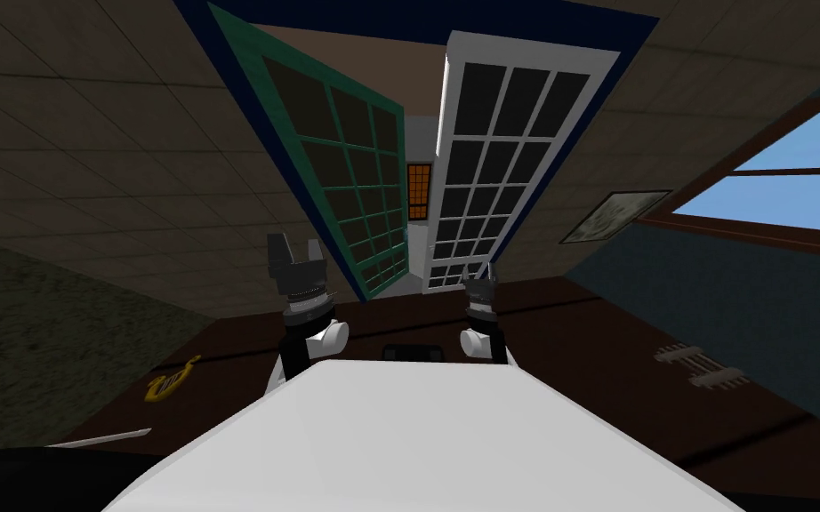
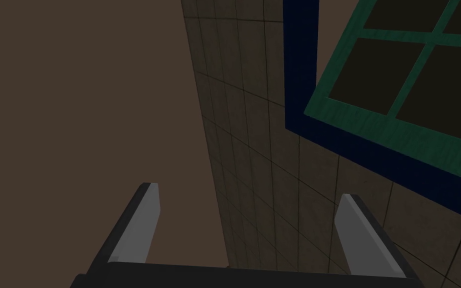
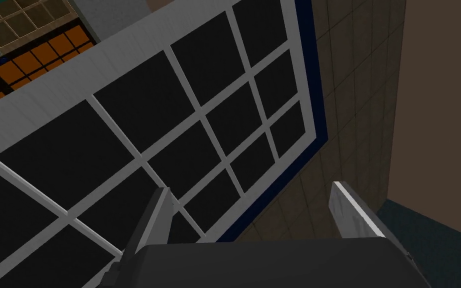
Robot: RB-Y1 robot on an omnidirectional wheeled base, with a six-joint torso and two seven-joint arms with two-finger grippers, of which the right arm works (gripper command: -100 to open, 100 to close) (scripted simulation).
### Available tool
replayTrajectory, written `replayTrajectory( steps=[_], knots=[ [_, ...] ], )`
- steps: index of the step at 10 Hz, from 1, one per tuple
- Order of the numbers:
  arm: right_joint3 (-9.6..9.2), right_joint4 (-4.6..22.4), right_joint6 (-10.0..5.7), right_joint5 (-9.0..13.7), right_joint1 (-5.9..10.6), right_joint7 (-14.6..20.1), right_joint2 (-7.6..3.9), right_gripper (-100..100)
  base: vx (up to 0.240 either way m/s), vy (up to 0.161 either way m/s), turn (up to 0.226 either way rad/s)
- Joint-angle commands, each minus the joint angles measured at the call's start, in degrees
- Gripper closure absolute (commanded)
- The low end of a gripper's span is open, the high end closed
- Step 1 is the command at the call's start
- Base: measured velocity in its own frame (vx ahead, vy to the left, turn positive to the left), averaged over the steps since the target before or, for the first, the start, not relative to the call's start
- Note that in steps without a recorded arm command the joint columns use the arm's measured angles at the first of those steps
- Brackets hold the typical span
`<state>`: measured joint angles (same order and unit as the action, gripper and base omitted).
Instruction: Push the door open
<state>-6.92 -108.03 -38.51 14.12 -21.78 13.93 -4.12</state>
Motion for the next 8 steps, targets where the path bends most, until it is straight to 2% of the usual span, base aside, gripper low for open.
replayTrajectory(
  steps=[1,8],
  knots=[
    [-0.63,2.3,-0.70,1.0,0.67,1.8,-0.17,-100,0.092,-0.057,0.070],
    [-3.83,11.7,-3.76,5.3,2.44,9.4,-0.62,-100,0.092,-0.052,0.084]
  ],
)
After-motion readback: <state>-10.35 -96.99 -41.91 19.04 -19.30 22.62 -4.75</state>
